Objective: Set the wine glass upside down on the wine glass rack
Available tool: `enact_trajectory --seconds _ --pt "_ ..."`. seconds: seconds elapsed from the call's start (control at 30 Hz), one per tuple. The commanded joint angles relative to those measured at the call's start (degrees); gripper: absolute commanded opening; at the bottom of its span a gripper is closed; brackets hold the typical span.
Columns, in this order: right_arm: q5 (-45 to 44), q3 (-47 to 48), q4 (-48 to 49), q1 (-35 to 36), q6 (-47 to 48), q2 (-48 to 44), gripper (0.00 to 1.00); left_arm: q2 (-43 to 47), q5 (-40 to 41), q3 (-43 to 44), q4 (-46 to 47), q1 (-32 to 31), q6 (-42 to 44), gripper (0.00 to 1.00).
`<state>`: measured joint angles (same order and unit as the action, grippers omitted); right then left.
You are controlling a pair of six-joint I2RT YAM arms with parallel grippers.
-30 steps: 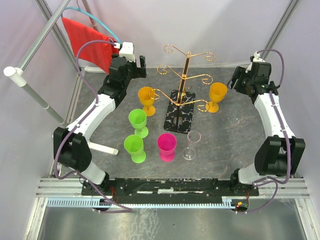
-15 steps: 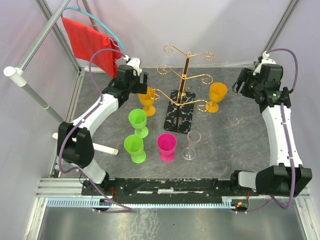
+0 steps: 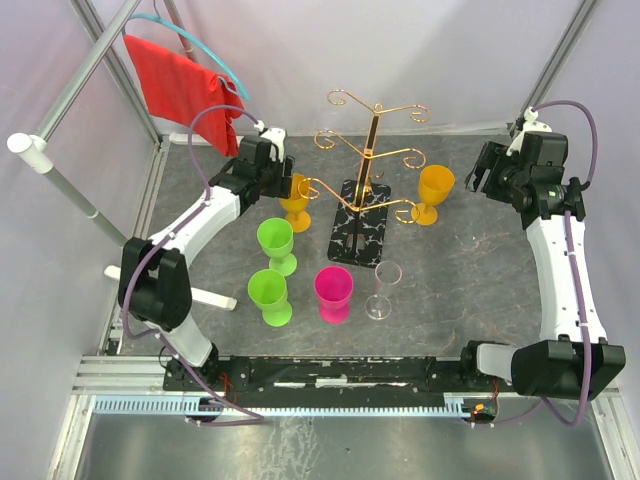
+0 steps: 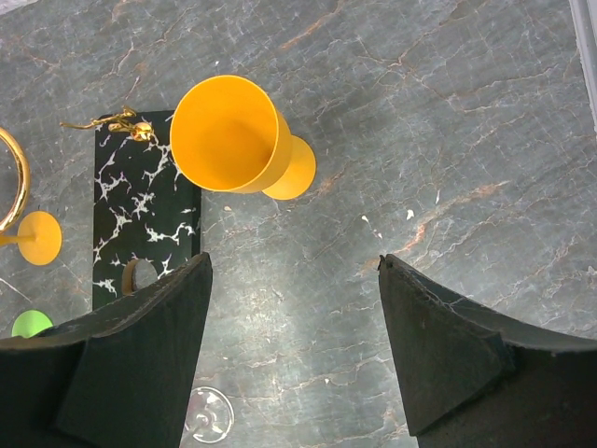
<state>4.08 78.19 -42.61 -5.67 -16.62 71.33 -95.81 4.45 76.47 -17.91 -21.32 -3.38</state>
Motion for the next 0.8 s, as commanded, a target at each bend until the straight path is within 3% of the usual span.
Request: enact_trajectory --seconds 0.0,0.13,0.27,0.37,0.77 --pt "-0.2 1.0 0.4 0.0 0.5 -1.4 0.80 -1.1 -3.1 0.7 -0.8 0.2 0.0 0.66" --pt "-0.2 0.9 0.3 0.0 0.5 -1.8 0.80 -1.9 -3.6 0.7 -0.8 0.2 -0.2 0.50" --pt "-0.5 0.9 0.1 0.0 0.5 -2.2 0.80 -2.1 -3.0 0.8 -0.8 0.2 -0.2 0.20" --pt "-0.6 1.0 -0.1 0.0 0.5 -2.6 0.80 -1.3 -2.4 0.9 -0.7 0.2 -0.5 0.06" --pt "3.0 0.7 0.1 0.0 -1.2 -3.2 0.79 10.1 7.3 4.7 -4.2 1.3 -0.1 0.03"
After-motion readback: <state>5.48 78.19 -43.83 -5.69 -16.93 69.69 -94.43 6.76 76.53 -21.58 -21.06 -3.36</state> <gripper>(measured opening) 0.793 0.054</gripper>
